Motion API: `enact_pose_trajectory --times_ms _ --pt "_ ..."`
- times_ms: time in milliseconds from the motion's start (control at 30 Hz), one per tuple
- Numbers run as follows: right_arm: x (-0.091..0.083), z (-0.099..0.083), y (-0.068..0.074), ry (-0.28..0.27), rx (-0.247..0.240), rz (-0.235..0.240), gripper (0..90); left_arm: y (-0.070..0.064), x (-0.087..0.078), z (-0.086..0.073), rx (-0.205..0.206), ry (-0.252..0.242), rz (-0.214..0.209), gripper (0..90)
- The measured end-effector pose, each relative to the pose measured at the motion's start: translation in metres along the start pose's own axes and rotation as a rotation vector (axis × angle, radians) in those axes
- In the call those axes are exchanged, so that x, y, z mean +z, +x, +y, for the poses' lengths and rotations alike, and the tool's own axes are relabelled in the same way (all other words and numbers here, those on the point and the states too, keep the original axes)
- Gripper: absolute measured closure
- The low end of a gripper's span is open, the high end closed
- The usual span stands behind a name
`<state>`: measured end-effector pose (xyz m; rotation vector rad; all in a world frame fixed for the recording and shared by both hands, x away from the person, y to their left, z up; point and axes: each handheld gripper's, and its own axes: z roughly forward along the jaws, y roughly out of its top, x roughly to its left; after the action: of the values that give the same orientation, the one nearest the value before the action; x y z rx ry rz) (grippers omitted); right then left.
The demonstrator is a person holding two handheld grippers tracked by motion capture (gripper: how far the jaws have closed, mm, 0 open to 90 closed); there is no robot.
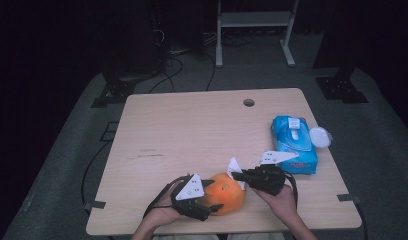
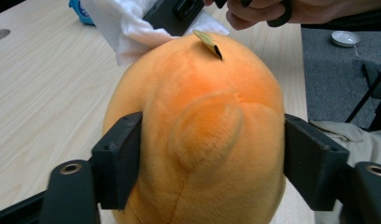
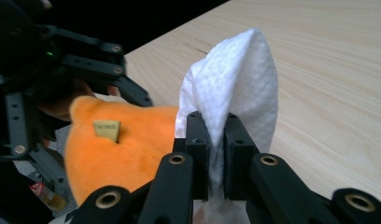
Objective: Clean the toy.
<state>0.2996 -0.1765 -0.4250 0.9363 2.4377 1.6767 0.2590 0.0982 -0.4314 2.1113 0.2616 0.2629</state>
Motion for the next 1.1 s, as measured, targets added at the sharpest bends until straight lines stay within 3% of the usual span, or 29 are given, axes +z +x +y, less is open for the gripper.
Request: enact_pose_trajectory --times_ms 133,200,267,300,400,500,567,633,700,767,833,900,933,1000,1033,1100 --pt "-0.001 -0.006 -0.012 0.033 0.031 -0.051 82.1 0.001 -0.002 -0.001 0.001 -0.002 -0.011 26.9" --pt "0.000 -0.012 -0.020 0.075 0.038 -0.097 82.2 0.004 -0.001 -0.002 -0.049 -0.012 -0.015 19.6" --pt "0.000 -0.017 -0.026 0.054 0.097 -0.070 82.2 0.007 -0.001 -0.003 -0.073 -0.011 0.000 15.4" --pt "-0.001 -0.015 -0.025 0.046 0.097 -0.061 82.2 0.007 0.000 -0.003 -0.077 -0.010 0.001 13.9" --pt "-0.005 -0.003 -0.010 0.010 0.040 -0.014 82.1 0.007 0.000 -0.006 -0.061 -0.009 -0.003 15.8" --pt "-0.008 0.005 -0.001 0.007 -0.013 -0.006 82.1 0.007 -0.005 -0.003 -0.044 -0.017 0.028 28.7" --pt "-0.007 0.001 -0.006 0.013 0.004 -0.014 82.1 0.010 -0.009 -0.001 -0.067 -0.030 0.048 34.0" --pt "-0.005 -0.008 -0.018 0.039 0.061 -0.039 82.0 0.011 -0.011 0.000 -0.078 -0.036 0.056 35.3" --pt "-0.003 -0.012 -0.021 0.031 0.092 -0.027 82.1 0.011 -0.012 0.000 -0.078 -0.045 0.060 36.2" --pt "-0.004 -0.004 -0.009 0.016 0.054 -0.026 82.0 0.010 -0.012 0.002 -0.077 -0.052 0.074 37.1" --pt "-0.007 0.005 0.002 -0.033 0.018 0.017 81.9 0.010 -0.013 0.004 -0.072 -0.055 0.088 37.7" --pt "-0.009 0.012 0.010 -0.056 -0.008 0.050 81.9 0.011 -0.015 0.006 -0.089 -0.074 0.086 38.1" --pt "-0.009 0.012 0.011 -0.056 -0.019 0.045 81.9 0.011 -0.017 0.008 -0.103 -0.092 0.080 38.2" --pt "-0.007 0.008 0.005 -0.043 0.002 0.031 82.0 0.013 -0.021 0.011 -0.122 -0.117 0.078 38.6" --pt "-0.005 0.004 0.000 -0.014 0.010 0.009 82.0 0.012 -0.022 0.012 -0.122 -0.116 0.085 38.7" --pt "-0.001 -0.003 -0.004 -0.012 0.055 0.025 82.0 0.010 -0.021 0.012 -0.103 -0.091 0.098 38.7"
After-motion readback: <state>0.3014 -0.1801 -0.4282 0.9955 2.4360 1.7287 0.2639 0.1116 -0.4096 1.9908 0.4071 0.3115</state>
